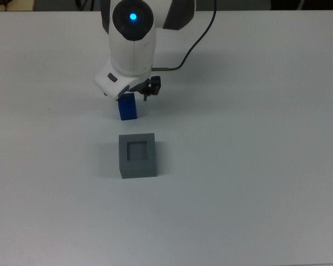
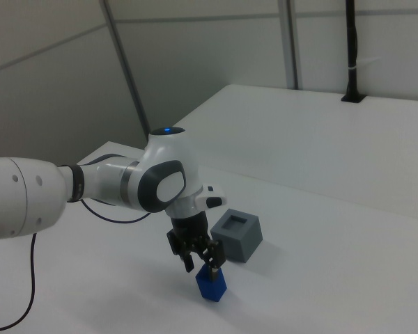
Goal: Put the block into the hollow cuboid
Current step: 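Lower the open gripper onto the blue block and close on it, then lift the blue block and carry it above the grey hollow cube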
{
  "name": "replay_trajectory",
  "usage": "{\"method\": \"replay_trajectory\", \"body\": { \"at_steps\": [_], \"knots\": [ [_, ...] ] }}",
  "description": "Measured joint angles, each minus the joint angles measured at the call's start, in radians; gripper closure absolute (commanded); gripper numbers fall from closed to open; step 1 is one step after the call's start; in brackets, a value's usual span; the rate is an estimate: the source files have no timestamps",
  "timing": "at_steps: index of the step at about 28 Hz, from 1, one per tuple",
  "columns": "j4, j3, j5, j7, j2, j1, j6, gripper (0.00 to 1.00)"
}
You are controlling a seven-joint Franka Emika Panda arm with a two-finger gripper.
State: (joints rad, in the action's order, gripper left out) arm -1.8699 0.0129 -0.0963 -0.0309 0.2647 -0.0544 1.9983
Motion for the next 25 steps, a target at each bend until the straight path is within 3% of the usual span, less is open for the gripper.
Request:
{"method": "replay_trajectory", "body": {
  "at_steps": [9,11,14,17,25],
  "knots": [
    [0.0,0.001,0.0,-0.043,0.013,0.002,0.069,0.48],
    [-0.001,0.002,-0.003,-0.044,0.015,0.002,0.07,0.56],
    [0.0,0.002,-0.011,-0.044,0.017,0.002,0.071,0.82],
    [0.0,0.002,-0.012,-0.044,0.017,0.002,0.071,0.92],
    [0.032,0.002,-0.012,-0.044,0.011,0.003,0.068,0.94]
  ]
}}
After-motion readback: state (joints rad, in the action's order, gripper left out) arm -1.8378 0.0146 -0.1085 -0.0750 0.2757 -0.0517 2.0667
